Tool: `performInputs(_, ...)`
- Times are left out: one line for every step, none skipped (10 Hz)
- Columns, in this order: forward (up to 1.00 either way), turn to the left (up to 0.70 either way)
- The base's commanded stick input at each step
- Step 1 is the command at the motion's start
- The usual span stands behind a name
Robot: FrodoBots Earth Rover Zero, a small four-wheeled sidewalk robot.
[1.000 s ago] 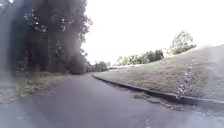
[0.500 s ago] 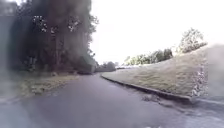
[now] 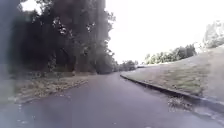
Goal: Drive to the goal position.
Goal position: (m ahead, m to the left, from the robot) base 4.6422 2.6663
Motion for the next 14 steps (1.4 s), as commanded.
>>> performInputs(1.0, 0.37)
performInputs(1.0, 0.12)
performInputs(1.0, 0.0)
performInputs(1.0, 0.0)
performInputs(1.0, 0.0)
performInputs(1.0, 0.0)
performInputs(1.0, 0.0)
performInputs(1.0, 0.0)
performInputs(1.0, 0.0)
performInputs(1.0, 0.0)
performInputs(1.0, 0.0)
performInputs(1.0, 0.0)
performInputs(1.0, 0.0)
performInputs(1.0, 0.0)
